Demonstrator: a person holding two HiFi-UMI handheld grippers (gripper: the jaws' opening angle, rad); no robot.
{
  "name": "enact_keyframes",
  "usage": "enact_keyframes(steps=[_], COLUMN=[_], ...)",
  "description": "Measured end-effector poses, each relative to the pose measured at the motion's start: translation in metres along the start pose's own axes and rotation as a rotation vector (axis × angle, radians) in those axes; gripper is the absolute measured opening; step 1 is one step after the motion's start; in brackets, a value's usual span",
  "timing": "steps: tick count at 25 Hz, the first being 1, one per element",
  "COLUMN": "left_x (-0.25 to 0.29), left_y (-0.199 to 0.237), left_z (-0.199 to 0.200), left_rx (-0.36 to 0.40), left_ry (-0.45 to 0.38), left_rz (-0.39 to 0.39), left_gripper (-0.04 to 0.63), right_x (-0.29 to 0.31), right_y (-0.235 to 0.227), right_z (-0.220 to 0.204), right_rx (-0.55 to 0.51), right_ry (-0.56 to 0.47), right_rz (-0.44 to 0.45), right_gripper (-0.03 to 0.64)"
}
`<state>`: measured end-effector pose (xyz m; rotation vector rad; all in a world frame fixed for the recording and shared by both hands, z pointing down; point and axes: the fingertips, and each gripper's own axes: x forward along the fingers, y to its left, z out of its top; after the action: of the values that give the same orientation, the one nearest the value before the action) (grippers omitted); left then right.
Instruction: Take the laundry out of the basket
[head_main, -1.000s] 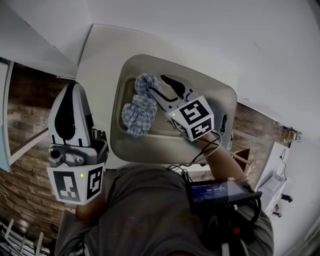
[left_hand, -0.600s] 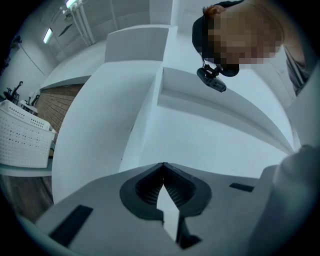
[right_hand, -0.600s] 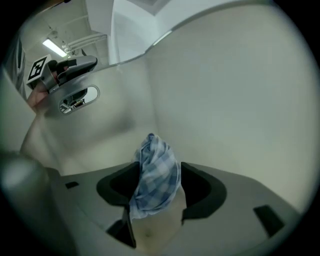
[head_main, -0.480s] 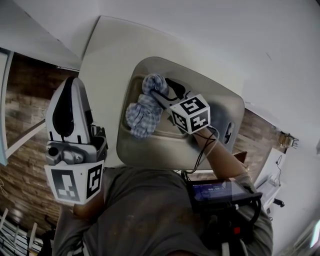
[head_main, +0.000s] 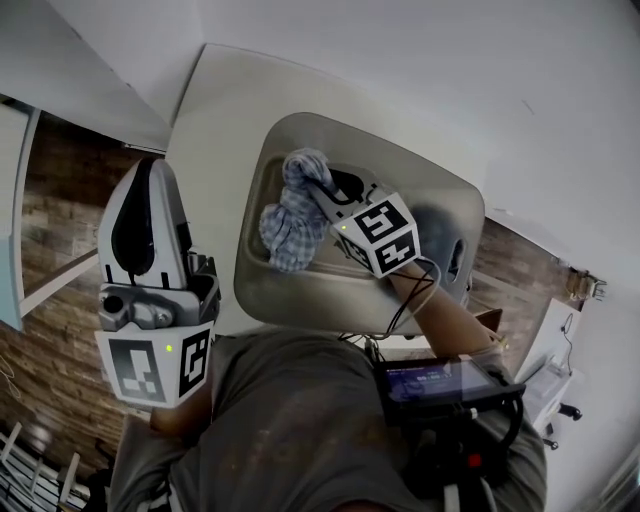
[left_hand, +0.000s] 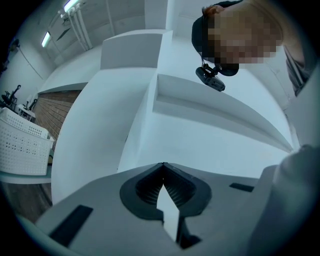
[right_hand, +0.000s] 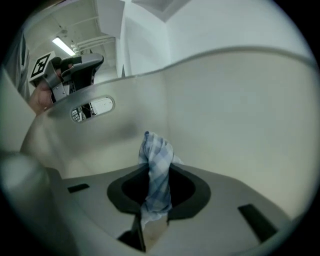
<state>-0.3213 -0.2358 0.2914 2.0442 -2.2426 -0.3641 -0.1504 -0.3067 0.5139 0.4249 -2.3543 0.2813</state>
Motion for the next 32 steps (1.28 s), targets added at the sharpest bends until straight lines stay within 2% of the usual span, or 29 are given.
enact_keyframes(steps=[6, 10, 20, 26, 32], left_x=[-0.011, -0.022, -0.05, -0.075, -0.086], left_y=[-0.035, -0.06, -0.138, -0.184, -0.229], left_z=[0.023, 0.032, 0.051, 0.056, 0.058], left_rx=[0.025, 0.043, 0.098, 0.11, 0.101], left_ry=[-0.037, -0.056, -0.087, -0.099, -0.112], left_rz=[-0.067, -0.139, -0.292, -0.391, -0.489], left_gripper=[0.008, 0.008, 0.008, 0.008, 0.008], right_x=[-0.039, -0.071, -0.192, -0.284, -0.369], right_y=[0.003, 0.003, -0.014, -0.014, -0.012], right_z=[0.037, 0.064, 0.116, 0.131, 0.117], right_rx=[-0.049, -0.055, -0.054, -0.082, -0.085], right_ry=[-0.113, -0.226, -0.469, -0.587, -0.66], right_rz=[-0.052, -0.108, -0.269, -0.394, -0.517], right_gripper=[0.084, 0.084, 0.084, 0.083, 0.083])
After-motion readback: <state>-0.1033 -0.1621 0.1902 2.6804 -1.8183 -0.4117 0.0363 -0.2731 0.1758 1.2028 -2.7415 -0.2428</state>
